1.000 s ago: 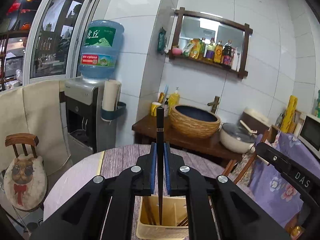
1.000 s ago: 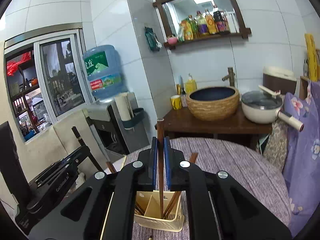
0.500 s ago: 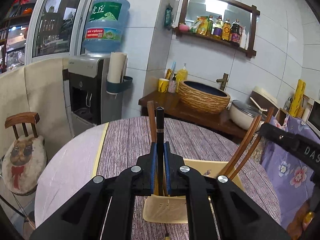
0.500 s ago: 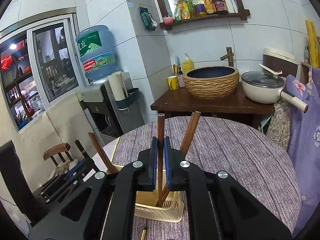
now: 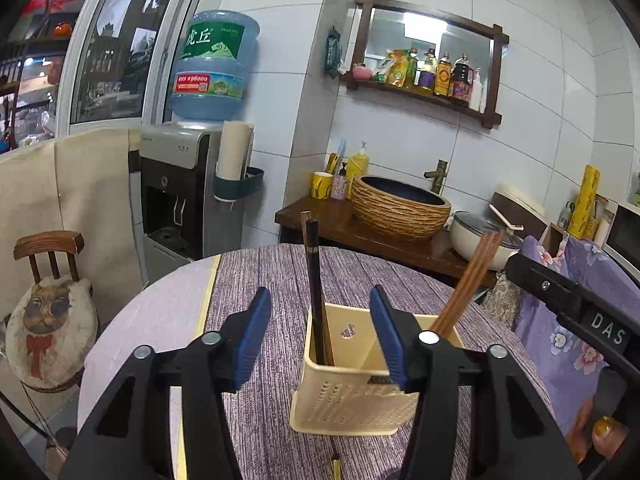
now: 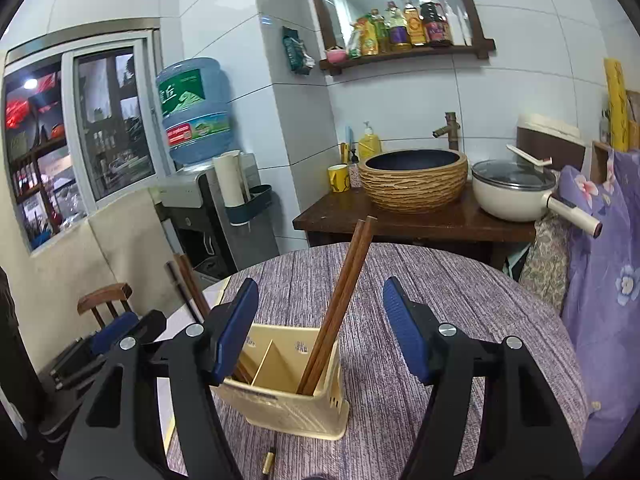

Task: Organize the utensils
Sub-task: 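Move both tools back toward the remaining black chopstick and spoons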

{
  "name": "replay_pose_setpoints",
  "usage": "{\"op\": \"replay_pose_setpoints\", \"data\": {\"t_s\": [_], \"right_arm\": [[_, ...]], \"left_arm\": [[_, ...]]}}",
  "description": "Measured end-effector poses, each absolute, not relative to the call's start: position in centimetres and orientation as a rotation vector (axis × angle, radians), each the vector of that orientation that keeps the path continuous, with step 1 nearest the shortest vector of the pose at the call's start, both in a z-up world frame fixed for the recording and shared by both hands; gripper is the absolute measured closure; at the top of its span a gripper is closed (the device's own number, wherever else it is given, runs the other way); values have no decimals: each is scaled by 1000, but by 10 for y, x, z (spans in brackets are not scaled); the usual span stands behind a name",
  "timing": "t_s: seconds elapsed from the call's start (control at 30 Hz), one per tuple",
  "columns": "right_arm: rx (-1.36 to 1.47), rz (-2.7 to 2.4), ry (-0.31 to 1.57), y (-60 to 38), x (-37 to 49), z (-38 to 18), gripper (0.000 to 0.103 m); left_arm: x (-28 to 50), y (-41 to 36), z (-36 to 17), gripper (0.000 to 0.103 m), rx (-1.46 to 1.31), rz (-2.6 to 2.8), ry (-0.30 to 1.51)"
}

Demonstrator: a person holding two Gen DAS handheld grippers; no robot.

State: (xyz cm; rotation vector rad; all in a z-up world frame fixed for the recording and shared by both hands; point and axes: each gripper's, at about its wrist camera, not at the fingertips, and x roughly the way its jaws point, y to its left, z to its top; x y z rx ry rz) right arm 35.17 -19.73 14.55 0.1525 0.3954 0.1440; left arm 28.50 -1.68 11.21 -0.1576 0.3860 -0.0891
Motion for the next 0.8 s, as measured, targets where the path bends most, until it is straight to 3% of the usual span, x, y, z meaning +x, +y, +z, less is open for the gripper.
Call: {"op": "replay_pose_setpoints", "data": {"t_s": [0.1, 0.27, 0.57, 0.8], "right_arm": [[136, 130, 351, -202, 329, 146, 21], [109, 146, 384, -207, 298, 130, 15], [81, 121, 557, -211, 261, 59, 14], [116, 87, 698, -218, 247, -2, 14]], "left_arm": [[266, -9, 111, 32, -160, -84, 366], [244, 7, 94, 18, -190, -93, 425], [219, 6, 29, 20, -157, -138, 618], [206, -8, -11, 38, -141, -188, 727]]}}
